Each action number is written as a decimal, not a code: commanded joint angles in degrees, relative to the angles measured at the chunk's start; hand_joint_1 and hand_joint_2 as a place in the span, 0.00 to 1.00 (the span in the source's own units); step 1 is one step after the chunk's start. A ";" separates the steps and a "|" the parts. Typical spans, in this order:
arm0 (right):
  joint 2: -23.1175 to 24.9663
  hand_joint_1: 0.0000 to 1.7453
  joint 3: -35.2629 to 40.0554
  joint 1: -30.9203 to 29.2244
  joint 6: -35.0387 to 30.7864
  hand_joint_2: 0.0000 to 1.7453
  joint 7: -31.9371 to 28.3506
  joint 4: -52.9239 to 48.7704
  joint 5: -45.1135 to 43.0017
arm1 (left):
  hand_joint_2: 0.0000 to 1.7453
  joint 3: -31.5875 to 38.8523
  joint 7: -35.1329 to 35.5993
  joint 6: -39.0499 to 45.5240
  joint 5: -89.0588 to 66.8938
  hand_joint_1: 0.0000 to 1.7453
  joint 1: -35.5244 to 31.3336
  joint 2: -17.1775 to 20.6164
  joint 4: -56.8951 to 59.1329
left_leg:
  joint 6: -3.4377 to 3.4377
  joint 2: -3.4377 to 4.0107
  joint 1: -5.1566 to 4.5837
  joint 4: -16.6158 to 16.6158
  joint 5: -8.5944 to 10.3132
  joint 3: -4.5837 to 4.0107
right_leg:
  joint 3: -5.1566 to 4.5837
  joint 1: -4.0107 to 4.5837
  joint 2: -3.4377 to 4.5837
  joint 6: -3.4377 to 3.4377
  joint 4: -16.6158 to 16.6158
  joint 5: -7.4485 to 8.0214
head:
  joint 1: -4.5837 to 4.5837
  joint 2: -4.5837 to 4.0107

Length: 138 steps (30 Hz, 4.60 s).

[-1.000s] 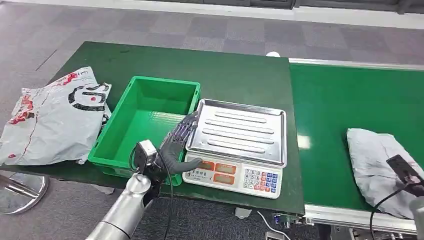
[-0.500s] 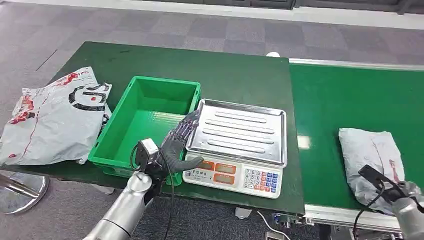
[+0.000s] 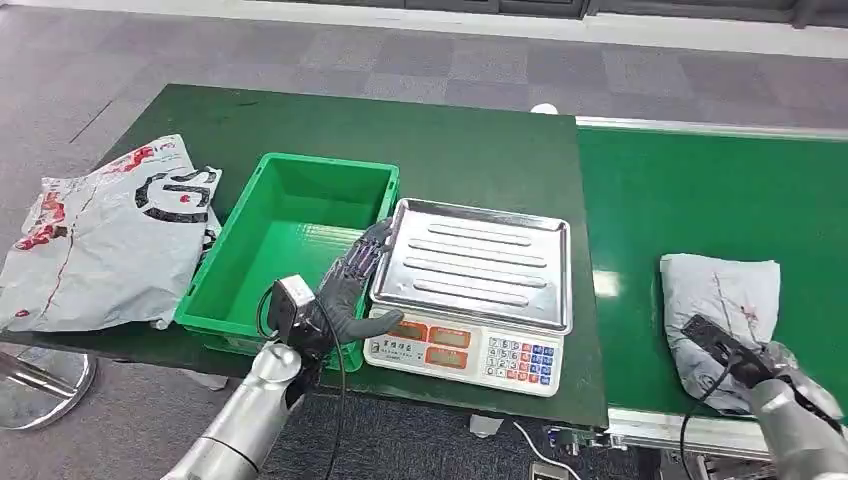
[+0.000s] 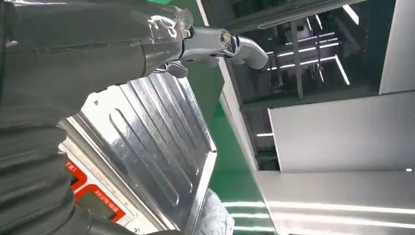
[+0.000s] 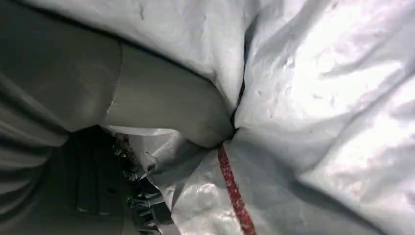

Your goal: Moved the parcel from conveyor to table for the left to box.

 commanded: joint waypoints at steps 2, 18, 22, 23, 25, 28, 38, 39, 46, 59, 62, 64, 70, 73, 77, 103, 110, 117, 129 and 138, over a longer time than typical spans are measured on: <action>7.06 1.00 -4.22 0.78 -13.34 1.00 -11.05 -17.06 -10.87 | 1.00 -1.38 0.22 0.79 0.10 0.00 1.96 2.87 -1.89 | 0.09 0.38 0.02 -0.25 -0.02 0.33 | 0.16 0.07 0.36 -0.32 -0.23 0.10 | 0.02 0.00; 13.74 1.00 1.63 16.15 -30.91 1.00 -34.28 -69.35 -20.70 | 1.00 -3.21 0.22 -0.99 -0.29 0.00 0.22 1.39 -0.20 | 0.11 -0.30 -0.05 -0.02 0.04 -0.17 | -0.11 -0.04 -0.34 -0.09 0.03 -0.10 | 0.00 0.00; 13.74 1.00 1.63 16.15 -30.91 1.00 -34.28 -69.35 -20.70 | 1.00 -3.21 0.22 -0.99 -0.29 0.00 0.22 1.39 -0.20 | 0.12 -0.21 -0.02 -0.08 0.02 -0.04 | 0.00 0.01 -0.25 -0.15 -0.04 -0.09 | 0.00 0.00; 13.74 1.00 1.63 16.15 -30.91 1.00 -34.28 -69.35 -20.70 | 1.00 -3.21 0.22 -0.99 -0.29 0.00 0.22 1.39 -0.20 | 0.12 -0.26 -0.01 -0.05 0.02 -0.07 | -0.02 0.01 -0.26 -0.11 -0.03 -0.10 | 0.00 0.00; 13.22 1.00 5.08 15.64 -30.42 1.00 -35.55 -68.22 -17.69 | 1.00 -3.30 0.22 -1.05 -0.17 0.00 0.32 1.59 -0.48 | 0.13 -0.29 -0.02 -0.08 0.05 -0.05 | 0.02 0.00 -0.31 -0.13 -0.06 -0.09 | 0.00 0.00; 14.31 1.00 18.42 8.14 -21.20 1.00 -29.61 -58.97 -3.31 | 1.00 -3.47 0.22 -0.86 0.11 0.00 0.50 2.05 -1.36 | 0.13 0.08 0.01 -0.06 0.00 -0.03 | -0.02 0.03 0.01 -0.13 -0.07 -0.01 | 0.00 0.00; 17.88 1.00 44.92 -9.77 -2.26 1.00 -23.04 -19.07 2.54 | 1.00 -3.37 0.22 -0.87 0.01 0.00 1.23 1.85 -2.23 | 0.04 0.38 0.12 -0.16 0.24 0.10 | -0.01 0.13 0.29 -0.15 -0.08 0.20 | 0.00 0.00; 17.90 1.00 46.21 -10.85 -0.97 1.00 -22.53 -16.57 1.69 | 1.00 -3.39 0.22 -0.73 0.03 0.00 1.49 1.88 -2.39 | 0.06 0.53 0.15 -0.23 0.25 0.19 | 0.03 0.17 0.43 -0.23 -0.15 0.26 | 0.00 0.02; 18.25 1.00 48.66 -10.12 -3.51 1.00 -26.35 -13.39 -4.29 | 1.00 -3.46 0.22 -0.19 0.15 0.00 2.30 1.98 -3.18 | 0.08 0.16 0.17 -0.21 0.32 0.15 | 0.11 0.19 0.08 -0.25 -0.17 0.25 | 0.00 0.00; 19.90 1.00 45.96 -6.41 -10.52 1.00 -35.20 -22.18 -23.03 | 1.00 -2.80 0.22 0.30 0.35 0.00 3.69 1.74 -4.84 | -0.05 0.13 0.13 -0.17 0.31 0.18 | 0.03 0.15 0.11 -0.28 -0.06 0.27 | -0.02 0.00; 20.41 1.00 45.79 -6.87 -8.18 1.00 -35.59 -21.98 -27.27 | 1.00 -2.69 0.22 0.35 0.34 0.00 3.97 1.78 -5.16 | -0.02 0.19 0.15 -0.21 0.28 0.21 | 0.05 0.17 0.17 -0.35 -0.11 0.27 | 0.00 0.00; 20.47 1.00 46.32 -7.29 -8.23 1.00 -35.63 -21.39 -28.03 | 1.00 -2.62 0.22 0.37 0.34 0.00 4.12 1.74 -5.33 | -0.05 0.12 0.11 -0.12 0.30 0.09 | -0.05 0.12 0.11 -0.27 -0.01 0.26 | 0.00 0.00; 21.41 0.87 48.33 -8.95 -15.70 1.00 -32.86 -16.90 -24.72 | 1.00 -2.40 0.22 0.05 0.38 0.00 4.41 1.54 -5.63 | -0.02 0.13 0.13 -0.16 0.30 0.08 | -0.05 0.15 0.13 -0.32 -0.05 0.28 | 0.00 0.00; 21.41 0.87 48.33 -8.95 -15.70 1.00 -32.86 -16.90 -24.72 | 1.00 -2.40 0.22 0.05 0.38 0.00 4.41 1.54 -5.63 | -0.02 0.13 0.13 -0.16 0.30 0.08 | -0.05 0.15 0.13 -0.32 -0.05 0.28 | 0.00 0.00; 22.48 0.00 47.69 -7.90 -20.19 1.00 -30.09 -14.12 -23.96 | 1.00 -2.74 0.22 -0.09 -0.17 0.00 3.82 1.18 -4.37 | -0.02 0.18 0.14 -0.18 0.30 0.10 | -0.05 0.17 0.17 -0.34 -0.08 0.30 | 0.00 0.00; 24.55 0.00 22.27 8.60 -31.34 1.00 -44.26 -65.46 -55.59 | 1.00 12.92 0.22 -2.07 6.10 0.00 -11.84 -2.28 17.67 | -0.01 -0.17 0.15 -0.10 0.31 -0.06 | -0.11 0.17 -0.16 -0.35 -0.03 0.21 | 0.00 0.00; 24.95 0.00 23.41 13.89 -32.24 1.00 -44.26 -76.95 -59.29 | 1.00 11.90 0.22 4.01 2.48 0.00 -12.91 -4.46 12.59 | -0.01 -0.22 0.16 -0.03 0.31 -0.19 | -0.20 0.18 -0.21 -0.32 0.02 0.20 | 0.00 0.00; 25.44 0.00 28.33 12.76 -29.51 1.00 -44.26 -75.75 -57.51 | 1.00 0.90 10.26 3.91 -7.95 0.00 -22.95 -6.37 29.48 | -0.01 -0.14 0.14 -0.04 0.33 -0.18 | -0.23 0.16 -0.14 -0.32 0.04 0.23 | 0.00 0.00; 26.32 0.00 28.51 11.83 -29.26 1.00 -44.26 -74.36 -56.86 | 1.00 0.55 11.19 4.59 -8.32 0.00 -23.72 -7.63 31.34 | -0.02 0.07 0.14 -0.10 0.30 -0.05 | -0.16 0.16 0.09 -0.33 -0.04 0.29 | 0.00 0.00; 26.32 0.00 28.51 11.83 -29.26 1.00 -44.26 -74.36 -56.86 | 1.00 0.55 11.19 4.59 -8.32 0.00 -23.72 -7.63 31.34 | 0.01 0.08 0.12 -0.13 0.32 -0.05 | -0.17 0.14 0.10 -0.33 -0.05 0.30 | 0.00 0.00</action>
